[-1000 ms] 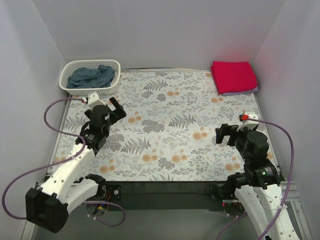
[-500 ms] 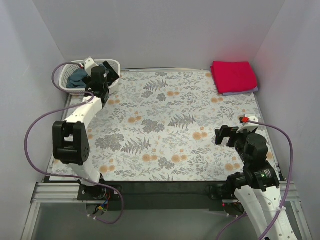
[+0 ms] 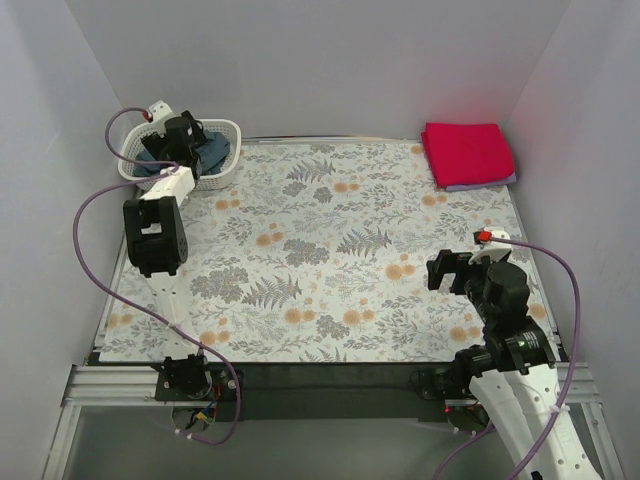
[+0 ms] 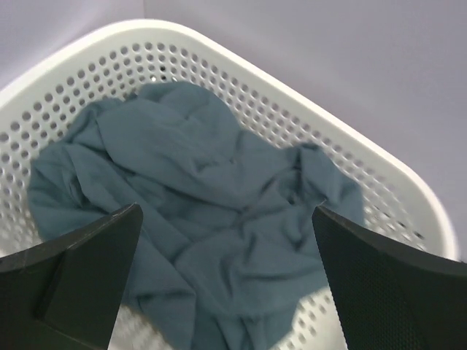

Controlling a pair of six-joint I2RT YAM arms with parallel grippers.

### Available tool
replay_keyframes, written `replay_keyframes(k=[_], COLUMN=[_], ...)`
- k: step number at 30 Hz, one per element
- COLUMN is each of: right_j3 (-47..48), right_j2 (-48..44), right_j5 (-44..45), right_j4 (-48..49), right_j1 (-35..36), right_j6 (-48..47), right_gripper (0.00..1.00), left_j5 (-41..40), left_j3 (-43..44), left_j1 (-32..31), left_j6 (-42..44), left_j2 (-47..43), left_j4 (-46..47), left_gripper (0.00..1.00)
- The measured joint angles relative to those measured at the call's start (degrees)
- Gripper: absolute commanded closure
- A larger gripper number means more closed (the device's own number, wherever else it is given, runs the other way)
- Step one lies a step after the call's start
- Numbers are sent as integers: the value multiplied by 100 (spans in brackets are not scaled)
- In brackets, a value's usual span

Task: Fold and stack the t-shirts
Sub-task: Move the tshirt to the center of the board

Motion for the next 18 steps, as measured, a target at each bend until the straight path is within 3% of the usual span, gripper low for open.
replay_keyframes(k=[4,12,16,18], right_j3=[-11,-13,-15,-17], right_j2=[140,345,546,647], right_j5=[-39,-168,-293,-341], right_j4=[-9,2,4,2], right_j1=[0,0,0,0], right_j6=[2,61,98,103], right_gripper=[2,4,5,5], left_j5=[31,339,516,577], left_j3=[723,1187,1220,1226], left_j1=[214,632,726,741], left_j6=[214,293,238,190], left_j2=[734,1491,1720,1792], left_j4=[-22,70,118,173], left_gripper=[5,9,16,25])
